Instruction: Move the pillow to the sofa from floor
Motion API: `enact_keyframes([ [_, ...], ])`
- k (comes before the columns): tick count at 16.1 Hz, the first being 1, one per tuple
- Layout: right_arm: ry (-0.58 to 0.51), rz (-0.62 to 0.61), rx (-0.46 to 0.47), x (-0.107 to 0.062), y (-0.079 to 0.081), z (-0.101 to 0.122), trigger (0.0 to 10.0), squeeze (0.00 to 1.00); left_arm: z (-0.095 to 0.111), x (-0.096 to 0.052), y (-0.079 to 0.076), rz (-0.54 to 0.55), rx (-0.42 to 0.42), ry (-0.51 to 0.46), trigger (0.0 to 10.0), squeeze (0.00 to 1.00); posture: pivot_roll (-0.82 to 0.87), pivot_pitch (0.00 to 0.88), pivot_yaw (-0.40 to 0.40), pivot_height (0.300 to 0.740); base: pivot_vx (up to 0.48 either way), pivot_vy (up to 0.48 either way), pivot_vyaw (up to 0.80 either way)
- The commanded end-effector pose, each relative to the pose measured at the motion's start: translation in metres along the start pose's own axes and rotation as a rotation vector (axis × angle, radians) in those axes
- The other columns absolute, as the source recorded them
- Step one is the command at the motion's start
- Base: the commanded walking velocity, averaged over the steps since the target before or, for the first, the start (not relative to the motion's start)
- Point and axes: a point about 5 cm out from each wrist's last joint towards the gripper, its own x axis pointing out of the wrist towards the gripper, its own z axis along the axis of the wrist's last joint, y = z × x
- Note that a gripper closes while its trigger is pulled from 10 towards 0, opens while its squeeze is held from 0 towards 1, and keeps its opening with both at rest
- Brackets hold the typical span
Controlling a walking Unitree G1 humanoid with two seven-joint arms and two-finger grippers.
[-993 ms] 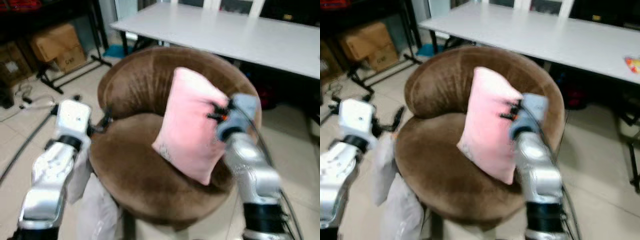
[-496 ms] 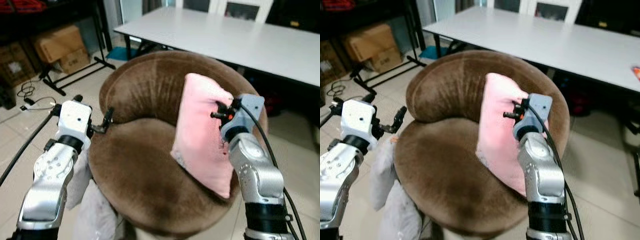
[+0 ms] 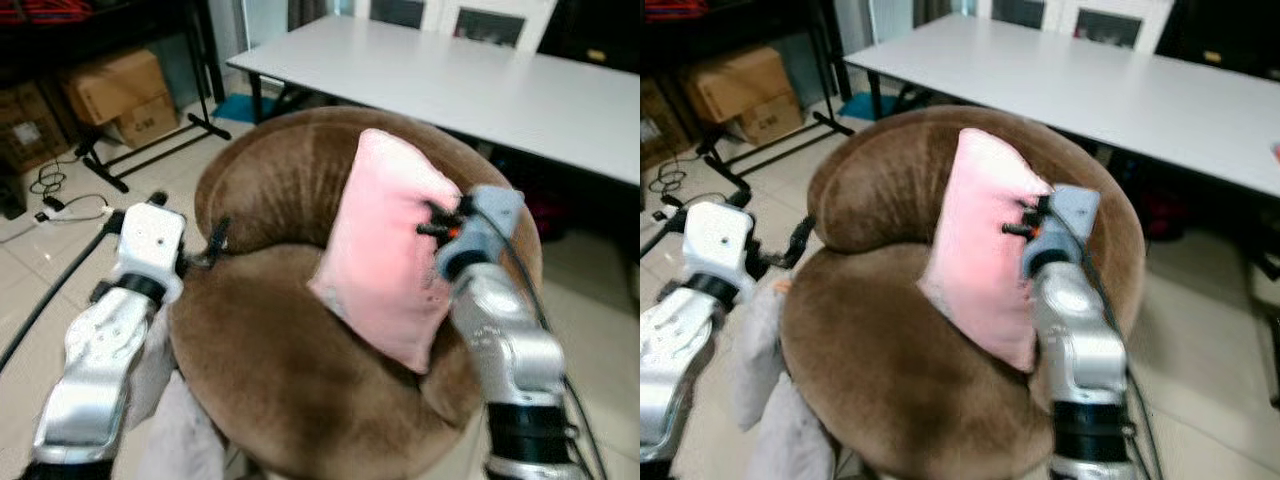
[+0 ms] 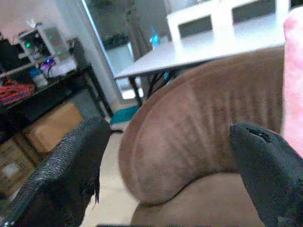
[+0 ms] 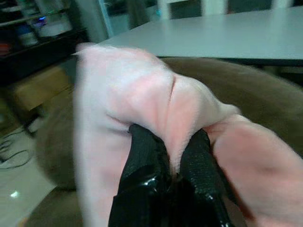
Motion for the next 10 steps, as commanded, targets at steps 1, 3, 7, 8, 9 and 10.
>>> enact_keyframes([
  [1, -0.011, 0.039, -0.049, 0.002, 0.008, 0.012, 10.0, 0.00, -0.003, -0.004, 0.000, -0.053, 0.022, 0.019, 10.0, 0.00, -0.01, 0.000, -0.002, 0.740, 0.000, 0.000, 0.00],
  [3, 0.051, 0.110, -0.062, 0.004, 0.021, 0.017, 10.0, 0.00, -0.010, -0.015, 0.004, -0.159, 0.066, 0.062, 10.0, 0.00, 0.00, 0.000, -0.010, 0.740, 0.000, 0.000, 0.00],
  [7, 0.182, 0.171, 0.011, 0.010, 0.046, 0.011, 10.0, 0.00, -0.015, -0.030, -0.001, -0.337, 0.094, 0.120, 10.0, 0.00, 0.01, 0.000, -0.014, 0.740, 0.000, 0.000, 0.00],
  [8, 0.229, 0.182, 0.056, 0.014, 0.051, 0.009, 10.0, 0.00, -0.015, -0.032, -0.002, -0.363, 0.090, 0.129, 10.0, 0.00, 0.02, 0.000, -0.014, 0.740, 0.000, 0.000, 0.00],
  [9, 0.242, 0.188, 0.117, 0.020, 0.055, 0.011, 10.0, 0.00, -0.015, -0.034, -0.002, -0.392, 0.089, 0.134, 10.0, 0.00, 0.02, 0.000, -0.014, 0.740, 0.000, 0.000, 0.00],
  [10, 0.254, 0.179, 0.171, 0.027, 0.057, 0.013, 10.0, 0.00, -0.015, -0.036, -0.003, -0.421, 0.081, 0.138, 10.0, 0.00, 0.02, 0.000, -0.014, 0.740, 0.000, 0.000, 0.00],
])
